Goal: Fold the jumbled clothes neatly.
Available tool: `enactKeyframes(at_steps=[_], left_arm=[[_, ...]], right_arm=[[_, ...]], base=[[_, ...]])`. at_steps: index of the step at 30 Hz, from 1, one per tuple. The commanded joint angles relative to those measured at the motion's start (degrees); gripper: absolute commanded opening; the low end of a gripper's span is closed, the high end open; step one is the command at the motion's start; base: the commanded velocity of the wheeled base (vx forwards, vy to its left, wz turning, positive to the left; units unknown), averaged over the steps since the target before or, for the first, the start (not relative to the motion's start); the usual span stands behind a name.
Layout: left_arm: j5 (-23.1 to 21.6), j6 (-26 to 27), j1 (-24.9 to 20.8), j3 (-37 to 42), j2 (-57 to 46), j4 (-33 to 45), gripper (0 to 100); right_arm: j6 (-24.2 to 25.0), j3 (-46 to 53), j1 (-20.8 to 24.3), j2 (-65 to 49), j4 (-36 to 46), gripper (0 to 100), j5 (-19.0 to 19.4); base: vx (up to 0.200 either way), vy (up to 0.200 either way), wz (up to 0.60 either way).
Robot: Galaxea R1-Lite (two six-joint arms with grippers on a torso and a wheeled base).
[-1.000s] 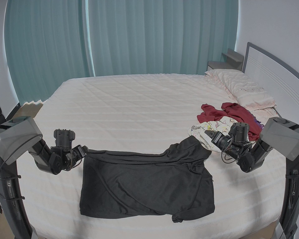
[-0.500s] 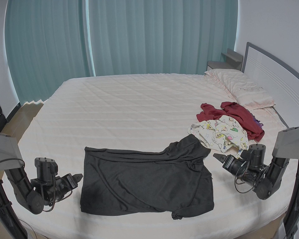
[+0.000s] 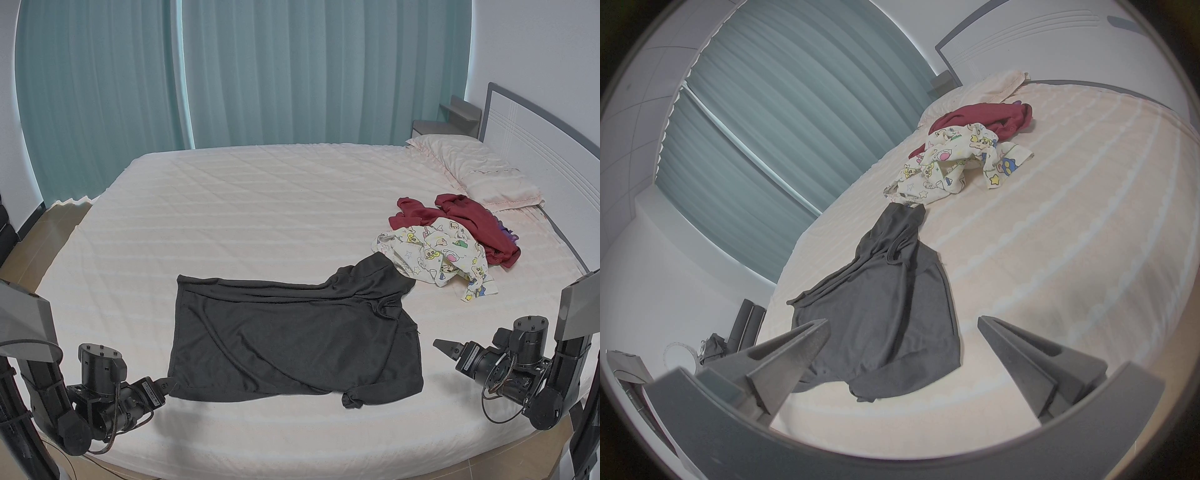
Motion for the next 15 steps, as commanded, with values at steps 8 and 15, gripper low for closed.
enactKeyframes(at_steps=[8, 15], left_arm=[[5.96, 5.32, -0.77, -14.44, 16.00, 0.81, 100], [6.05, 4.17, -0.41, -25.51, 14.95, 14.35, 100]], right_arm=[[0.07, -0.14, 2.02, 1.23, -0.58, 100, 0.12], [0.07, -0.40, 2.20, 0.88, -0.67, 100, 0.04]], base=[[0.000, 0.000, 0.00], [0.000, 0.000, 0.00]])
